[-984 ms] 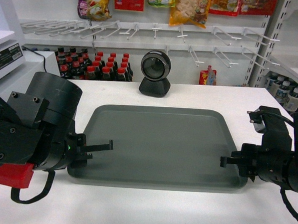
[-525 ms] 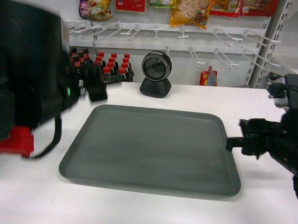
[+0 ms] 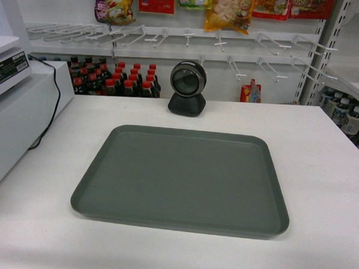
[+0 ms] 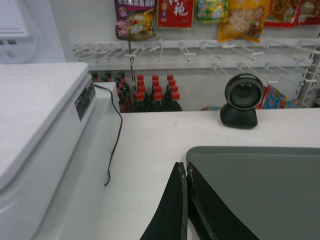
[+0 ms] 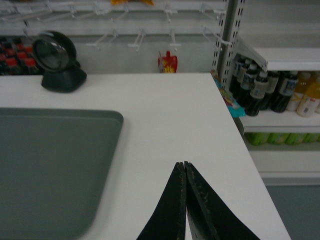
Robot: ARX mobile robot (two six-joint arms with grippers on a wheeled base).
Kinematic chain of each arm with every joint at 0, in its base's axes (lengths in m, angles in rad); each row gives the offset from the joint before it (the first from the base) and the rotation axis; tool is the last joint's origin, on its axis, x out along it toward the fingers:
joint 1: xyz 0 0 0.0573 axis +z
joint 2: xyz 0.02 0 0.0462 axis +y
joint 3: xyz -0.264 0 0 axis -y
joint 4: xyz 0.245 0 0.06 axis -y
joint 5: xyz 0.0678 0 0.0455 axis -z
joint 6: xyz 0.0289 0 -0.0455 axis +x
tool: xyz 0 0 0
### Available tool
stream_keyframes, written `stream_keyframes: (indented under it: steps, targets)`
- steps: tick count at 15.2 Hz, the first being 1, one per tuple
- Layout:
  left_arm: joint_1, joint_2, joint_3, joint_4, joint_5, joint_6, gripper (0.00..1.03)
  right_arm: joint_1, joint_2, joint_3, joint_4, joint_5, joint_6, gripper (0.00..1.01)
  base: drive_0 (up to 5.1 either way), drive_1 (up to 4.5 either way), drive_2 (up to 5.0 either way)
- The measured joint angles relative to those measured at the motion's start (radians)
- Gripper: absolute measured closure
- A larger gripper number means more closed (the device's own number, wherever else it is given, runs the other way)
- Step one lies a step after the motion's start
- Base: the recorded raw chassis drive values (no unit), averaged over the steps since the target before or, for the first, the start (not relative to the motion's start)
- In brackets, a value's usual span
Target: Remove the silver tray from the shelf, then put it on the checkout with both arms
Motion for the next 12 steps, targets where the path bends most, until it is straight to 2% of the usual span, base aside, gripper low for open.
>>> stream_keyframes:
  steps: [1, 2, 5, 6, 7, 10, 12]
  targets:
    - [0.014, -0.064, -0.028, -0.018, 0.013, 0.000, 1.02, -0.038, -0.086, -0.035, 0.002, -0.064, -0.001, 0.99, 0.0, 0.00, 0.0]
    - [0.029, -0.121, -0.065, -0.056, 0.025, 0.000, 1.02, -0.068, -0.167, -0.061, -0.002, -0.063, 0.000, 0.99, 0.0, 0.00, 0.0]
    - [0.051, -0.263, -0.121, -0.139, 0.060, 0.000, 1.02, -0.070, -0.354, -0.105, -0.137, -0.067, 0.000, 0.99, 0.0, 0.00, 0.0]
    - [0.121, -0.337, -0.145, -0.193, 0.117, 0.000, 1.02, -0.070, -0.452, -0.122, -0.216, -0.067, 0.000, 0.99, 0.0, 0.00, 0.0]
    - [0.130, -0.394, -0.163, -0.237, 0.113, 0.000, 1.02, -0.070, -0.526, -0.127, -0.282, -0.067, 0.000, 0.99, 0.0, 0.00, 0.0]
    - [0.123, -0.597, -0.195, -0.399, 0.127, 0.000, 1.02, -0.070, -0.844, -0.125, -0.587, -0.068, 0.000, 0.99, 0.0, 0.00, 0.0]
    - [0.123, -0.666, -0.204, -0.460, 0.127, 0.000, 1.02, -0.070, -0.909, -0.126, -0.650, -0.068, 0.000, 0.99, 0.0, 0.00, 0.0]
